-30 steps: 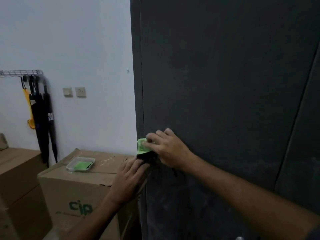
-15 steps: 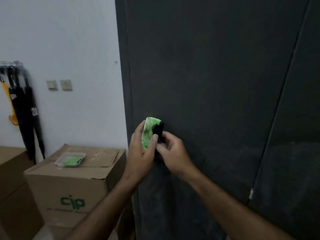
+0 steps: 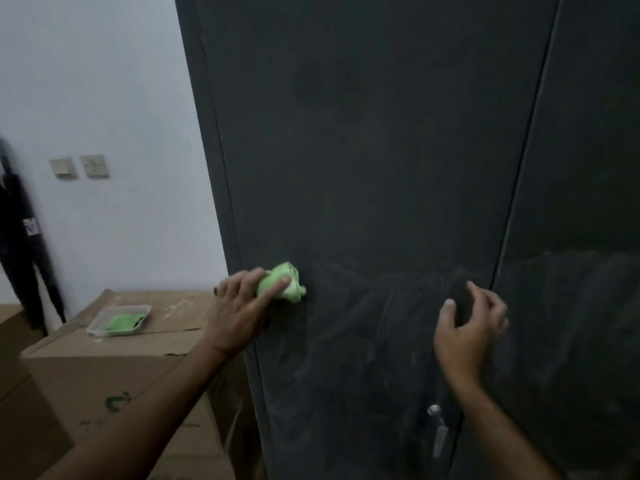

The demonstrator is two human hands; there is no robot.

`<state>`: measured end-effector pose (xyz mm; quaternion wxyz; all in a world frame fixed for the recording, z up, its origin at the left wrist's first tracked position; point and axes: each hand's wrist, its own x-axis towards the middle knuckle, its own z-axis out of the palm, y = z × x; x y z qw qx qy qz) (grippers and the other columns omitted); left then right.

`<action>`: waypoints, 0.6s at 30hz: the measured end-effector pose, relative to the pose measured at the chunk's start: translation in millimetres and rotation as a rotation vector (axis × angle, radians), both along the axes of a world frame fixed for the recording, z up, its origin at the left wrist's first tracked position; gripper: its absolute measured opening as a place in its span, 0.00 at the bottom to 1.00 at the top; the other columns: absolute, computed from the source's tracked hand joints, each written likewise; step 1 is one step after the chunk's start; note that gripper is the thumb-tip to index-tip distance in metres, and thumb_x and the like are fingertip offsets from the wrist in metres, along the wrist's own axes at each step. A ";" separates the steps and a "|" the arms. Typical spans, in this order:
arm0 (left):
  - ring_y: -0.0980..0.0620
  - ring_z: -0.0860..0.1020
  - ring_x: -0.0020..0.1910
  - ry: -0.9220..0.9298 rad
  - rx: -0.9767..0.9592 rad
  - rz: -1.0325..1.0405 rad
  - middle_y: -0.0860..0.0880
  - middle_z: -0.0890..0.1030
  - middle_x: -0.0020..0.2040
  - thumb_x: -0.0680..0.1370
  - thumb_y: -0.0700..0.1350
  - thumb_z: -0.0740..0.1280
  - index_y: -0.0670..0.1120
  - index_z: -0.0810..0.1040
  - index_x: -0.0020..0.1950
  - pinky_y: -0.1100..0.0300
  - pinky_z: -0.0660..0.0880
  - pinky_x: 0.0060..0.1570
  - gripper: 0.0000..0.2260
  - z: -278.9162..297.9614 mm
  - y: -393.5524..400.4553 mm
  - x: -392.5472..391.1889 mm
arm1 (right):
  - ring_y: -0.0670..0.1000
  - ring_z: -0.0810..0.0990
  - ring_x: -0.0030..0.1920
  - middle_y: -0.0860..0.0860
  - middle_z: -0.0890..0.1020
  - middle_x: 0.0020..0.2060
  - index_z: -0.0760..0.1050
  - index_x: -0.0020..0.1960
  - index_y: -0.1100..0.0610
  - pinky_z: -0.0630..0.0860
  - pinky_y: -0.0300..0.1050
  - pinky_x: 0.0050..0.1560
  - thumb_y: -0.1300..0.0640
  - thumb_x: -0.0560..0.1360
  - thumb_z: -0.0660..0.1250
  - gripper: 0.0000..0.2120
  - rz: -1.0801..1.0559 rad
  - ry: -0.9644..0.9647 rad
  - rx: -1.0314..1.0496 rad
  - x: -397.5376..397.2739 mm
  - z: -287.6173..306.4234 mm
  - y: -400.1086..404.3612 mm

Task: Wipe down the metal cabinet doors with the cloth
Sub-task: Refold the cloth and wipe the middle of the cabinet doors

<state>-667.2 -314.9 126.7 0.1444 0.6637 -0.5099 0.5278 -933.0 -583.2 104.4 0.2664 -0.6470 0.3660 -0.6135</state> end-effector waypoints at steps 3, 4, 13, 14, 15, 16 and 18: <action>0.39 0.71 0.57 -0.076 0.175 -0.008 0.42 0.70 0.65 0.78 0.47 0.64 0.54 0.69 0.76 0.46 0.68 0.54 0.25 -11.4 11.3 5.5 | 0.61 0.62 0.75 0.55 0.61 0.78 0.65 0.78 0.58 0.64 0.60 0.73 0.52 0.80 0.62 0.27 -0.037 0.191 0.006 -8.3 -23.3 -9.1; 0.39 0.71 0.57 -0.076 0.160 -0.015 0.41 0.70 0.65 0.78 0.47 0.64 0.54 0.69 0.75 0.46 0.68 0.54 0.24 -2.2 10.3 3.8 | 0.61 0.59 0.77 0.55 0.58 0.80 0.62 0.80 0.59 0.63 0.61 0.74 0.52 0.81 0.60 0.28 -0.024 0.242 0.007 -10.5 -31.2 -11.7; 0.38 0.71 0.58 -0.012 0.089 -0.110 0.40 0.70 0.67 0.78 0.48 0.65 0.52 0.68 0.76 0.45 0.67 0.55 0.25 0.5 -35.1 -25.2 | 0.54 0.43 0.83 0.53 0.42 0.83 0.48 0.83 0.61 0.48 0.58 0.81 0.56 0.83 0.59 0.33 0.110 0.472 -0.029 -21.1 -60.9 -34.5; 0.39 0.71 0.57 -0.093 0.230 -0.105 0.40 0.70 0.67 0.78 0.49 0.65 0.53 0.68 0.77 0.45 0.67 0.54 0.25 -8.4 -32.0 -19.0 | 0.54 0.44 0.83 0.53 0.43 0.83 0.49 0.83 0.61 0.49 0.58 0.81 0.55 0.83 0.58 0.33 0.107 0.487 -0.050 -24.8 -62.7 -37.8; 0.39 0.71 0.57 -0.121 0.276 -0.092 0.41 0.70 0.66 0.79 0.49 0.64 0.54 0.68 0.77 0.46 0.67 0.53 0.25 -8.7 -30.0 -17.2 | 0.54 0.45 0.83 0.54 0.44 0.83 0.50 0.83 0.61 0.50 0.58 0.80 0.56 0.82 0.59 0.33 0.107 0.500 -0.071 -28.8 -64.2 -40.5; 0.39 0.71 0.56 -0.100 0.225 -0.089 0.41 0.70 0.66 0.79 0.49 0.64 0.54 0.68 0.76 0.46 0.67 0.53 0.25 -3.3 -32.2 -19.7 | 0.54 0.46 0.83 0.53 0.45 0.83 0.51 0.83 0.61 0.52 0.60 0.80 0.58 0.82 0.61 0.33 0.110 0.511 -0.085 -32.1 -65.9 -43.1; 0.39 0.71 0.58 0.048 -0.059 -0.085 0.41 0.70 0.66 0.78 0.47 0.66 0.53 0.71 0.74 0.46 0.67 0.56 0.23 20.0 -46.6 -35.7 | 0.55 0.49 0.82 0.52 0.46 0.83 0.52 0.83 0.61 0.57 0.62 0.79 0.61 0.81 0.64 0.35 0.125 0.520 -0.094 -38.4 -65.4 -46.1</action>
